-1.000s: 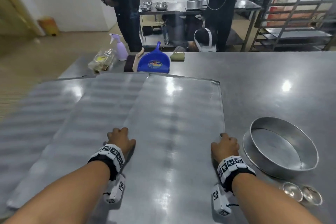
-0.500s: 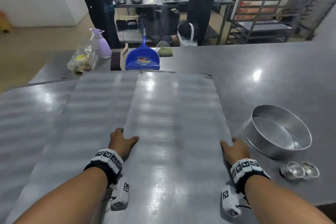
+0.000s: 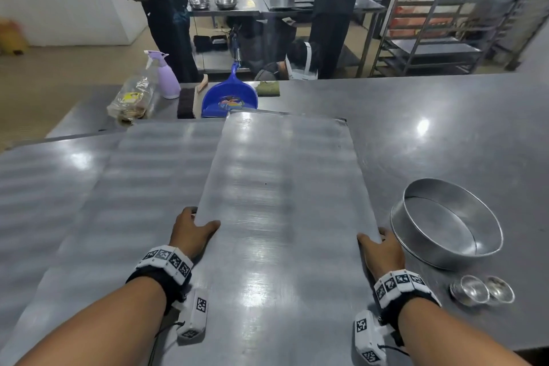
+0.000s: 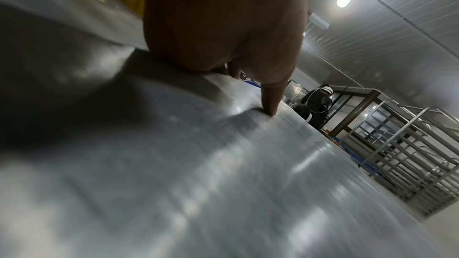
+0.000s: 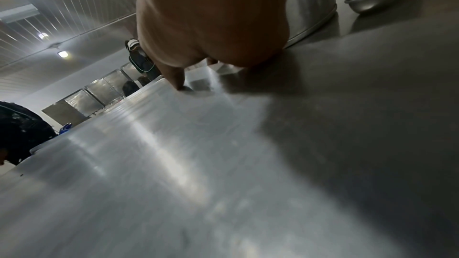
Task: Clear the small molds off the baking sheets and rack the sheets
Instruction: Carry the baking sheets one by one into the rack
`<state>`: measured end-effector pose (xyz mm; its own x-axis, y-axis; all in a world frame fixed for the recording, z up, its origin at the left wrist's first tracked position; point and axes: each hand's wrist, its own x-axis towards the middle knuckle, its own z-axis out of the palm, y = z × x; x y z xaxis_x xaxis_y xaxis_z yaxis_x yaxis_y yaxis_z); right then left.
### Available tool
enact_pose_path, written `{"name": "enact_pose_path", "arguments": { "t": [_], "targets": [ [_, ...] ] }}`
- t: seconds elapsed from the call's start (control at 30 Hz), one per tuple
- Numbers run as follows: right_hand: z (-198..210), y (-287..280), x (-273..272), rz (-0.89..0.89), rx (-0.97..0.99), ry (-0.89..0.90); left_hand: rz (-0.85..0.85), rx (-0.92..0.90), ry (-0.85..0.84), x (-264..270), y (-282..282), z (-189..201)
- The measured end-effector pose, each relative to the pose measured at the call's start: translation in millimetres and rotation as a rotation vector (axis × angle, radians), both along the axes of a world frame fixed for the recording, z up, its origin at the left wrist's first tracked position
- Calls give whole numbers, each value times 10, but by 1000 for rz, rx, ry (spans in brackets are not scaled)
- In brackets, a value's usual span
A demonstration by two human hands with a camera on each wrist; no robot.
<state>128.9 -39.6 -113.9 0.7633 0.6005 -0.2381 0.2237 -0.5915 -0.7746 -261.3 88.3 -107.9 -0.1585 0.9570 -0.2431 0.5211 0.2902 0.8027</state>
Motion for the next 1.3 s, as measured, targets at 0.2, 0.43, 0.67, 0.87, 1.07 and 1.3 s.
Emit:
{"name": "enact_pose_path", "arguments": {
  "t": [0.2,0.43,0.67,0.87,1.07,1.3],
  "targets": [
    [-78,106,101,101,-100,7,-50,-77,128,2,138,23],
    [-125,83,201,264,-121,-4,-159,-38,101,-136,148,-134],
    [-177,-119,272,302,-21,84,-143,-38,-78,-227,81,-203],
    [-210,-172,321,378,-59,22,-208,-65,-124,-358,109,-238],
    [-183,-199,345,425,-105,36,-249,-108,-94,-403,66,-180],
    [-125,-278,309,476,-101,25,-372,-80,91,-300,-13,25]
  ]
}}
